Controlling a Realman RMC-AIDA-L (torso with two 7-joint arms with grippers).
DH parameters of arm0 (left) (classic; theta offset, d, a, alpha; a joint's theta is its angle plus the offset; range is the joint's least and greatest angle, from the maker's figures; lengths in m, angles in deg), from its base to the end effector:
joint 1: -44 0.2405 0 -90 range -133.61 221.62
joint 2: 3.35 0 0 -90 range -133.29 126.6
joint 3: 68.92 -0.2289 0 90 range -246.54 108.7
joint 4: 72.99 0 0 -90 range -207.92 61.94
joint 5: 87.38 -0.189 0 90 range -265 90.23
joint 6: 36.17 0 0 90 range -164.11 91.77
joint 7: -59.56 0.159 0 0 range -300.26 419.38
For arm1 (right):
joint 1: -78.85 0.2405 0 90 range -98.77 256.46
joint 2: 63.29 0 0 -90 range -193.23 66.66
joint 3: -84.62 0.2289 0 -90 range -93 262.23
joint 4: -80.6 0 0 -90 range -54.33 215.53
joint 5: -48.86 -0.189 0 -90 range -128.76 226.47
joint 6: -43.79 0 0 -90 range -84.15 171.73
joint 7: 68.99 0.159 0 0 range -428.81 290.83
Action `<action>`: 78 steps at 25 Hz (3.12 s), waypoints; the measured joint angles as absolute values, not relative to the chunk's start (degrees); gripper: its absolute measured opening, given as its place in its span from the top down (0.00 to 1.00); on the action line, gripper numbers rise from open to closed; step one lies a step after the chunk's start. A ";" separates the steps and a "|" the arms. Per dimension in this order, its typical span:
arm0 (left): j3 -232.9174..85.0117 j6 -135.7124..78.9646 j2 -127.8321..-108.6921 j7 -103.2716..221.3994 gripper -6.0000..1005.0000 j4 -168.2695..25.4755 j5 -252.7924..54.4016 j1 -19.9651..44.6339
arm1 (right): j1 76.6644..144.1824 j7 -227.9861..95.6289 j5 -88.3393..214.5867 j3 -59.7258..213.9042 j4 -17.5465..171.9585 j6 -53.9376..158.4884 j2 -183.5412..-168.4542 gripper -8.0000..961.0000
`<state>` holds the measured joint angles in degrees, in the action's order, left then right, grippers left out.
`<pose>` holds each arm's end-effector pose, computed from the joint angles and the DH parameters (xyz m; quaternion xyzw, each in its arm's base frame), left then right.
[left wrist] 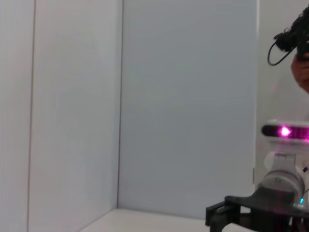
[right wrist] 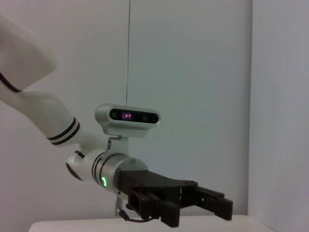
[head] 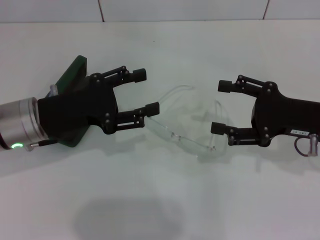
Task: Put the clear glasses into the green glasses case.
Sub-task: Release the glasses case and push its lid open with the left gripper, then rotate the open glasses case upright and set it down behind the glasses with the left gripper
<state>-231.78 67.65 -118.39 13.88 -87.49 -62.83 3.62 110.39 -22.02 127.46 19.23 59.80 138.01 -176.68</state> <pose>-0.2006 0.2890 -0.0010 -0.9140 -0.0687 -0.3789 0.1280 0.1874 0.2894 -0.0062 -0.9220 -0.0024 0.3658 0.1268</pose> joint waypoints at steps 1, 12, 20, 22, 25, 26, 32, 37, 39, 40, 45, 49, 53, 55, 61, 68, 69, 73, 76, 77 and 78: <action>-231.78 67.18 -118.40 13.78 0.19 -87.49 -63.04 3.60 | 110.39 -22.24 127.60 19.23 59.80 138.00 -176.67 0.09; -231.58 63.73 -118.69 12.01 0.19 -88.64 -61.01 3.87 | 110.42 -22.82 128.76 19.29 59.84 136.73 -176.48 0.09; -231.84 59.58 -122.13 -6.62 0.19 -113.30 -62.65 -4.29 | 110.02 -22.86 128.86 19.22 59.87 136.25 -176.06 0.09; -231.84 58.93 -122.97 -9.46 0.19 -118.15 -65.40 -6.05 | 110.01 -22.87 129.10 19.23 59.86 136.22 -175.94 0.09; -231.87 57.43 -123.08 -13.92 0.19 -120.46 -69.59 -7.45 | 109.93 -22.88 129.65 19.24 59.53 136.00 -175.93 0.09; -231.89 56.49 -123.03 -14.82 0.19 -120.61 -70.33 -7.59 | 109.88 -22.89 129.84 19.26 59.35 135.88 -175.93 0.09; -231.96 49.17 -123.02 -16.91 0.20 -120.60 -73.82 -7.01 | 109.81 -23.07 130.41 19.25 59.18 135.30 -176.01 0.09; -231.96 45.60 -123.21 -16.79 0.20 -120.28 -74.75 -6.00 | 109.98 -23.41 131.34 19.18 59.14 135.28 -176.29 0.09; -231.96 44.99 -123.22 -16.84 0.21 -120.05 -74.78 -5.71 | 110.12 -23.45 131.66 19.15 59.09 135.28 -176.38 0.09; -231.96 44.85 -123.22 -16.82 0.21 -119.84 -74.80 -5.53 | 110.15 -23.47 131.72 19.14 59.08 135.28 -176.41 0.09; -231.96 44.74 -123.00 -16.66 0.29 -119.14 -74.41 -4.50 | 110.06 -23.84 131.75 19.14 59.06 135.63 -176.46 0.09; -231.96 44.68 -122.80 -16.81 0.44 -118.82 -74.08 -4.17 | 109.95 -24.46 131.76 18.95 59.07 135.76 -176.53 0.09; -231.96 44.64 -122.73 -16.51 0.60 -118.82 -73.67 -4.73 | 109.86 -24.92 131.80 17.97 59.06 135.99 -176.56 0.09; -231.95 44.62 -122.80 -16.03 0.66 -118.71 -73.61 -5.53 | 109.69 -25.14 131.83 17.66 59.06 136.38 -176.59 0.09; -231.95 43.89 -122.78 -10.59 0.77 -114.14 -73.76 -10.07 | 108.55 -26.87 131.91 17.47 59.07 137.66 -177.05 0.09; -231.96 33.77 -122.88 -5.82 0.79 -104.21 -82.56 -18.03 | 106.38 -28.37 131.92 17.12 59.23 139.36 -177.56 0.09; -231.96 31.79 -122.88 -5.78 0.79 -102.44 -84.51 -18.88 | 105.69 -28.94 131.92 17.12 59.22 139.66 -177.71 0.09; -231.94 27.78 -123.03 -5.39 0.79 -98.00 -89.23 -21.20 | 104.29 -30.51 131.92 17.14 59.21 140.81 -177.85 0.09; -231.94 27.89 -122.97 -4.92 0.79 -95.43 -90.73 -22.27 | 103.47 -31.01 131.92 17.36 59.14 141.47 -177.84 0.09; -231.94 28.46 -122.97 -4.51 0.79 -94.93 -91.00 -22.59 | 103.10 -31.10 131.91 17.44 59.12 141.70 -177.79 0.09; -231.95 29.29 -122.96 -4.02 0.79 -94.49 -91.20 -22.87 | 102.94 -31.13 131.90 17.49 59.11 141.90 -177.72 0.09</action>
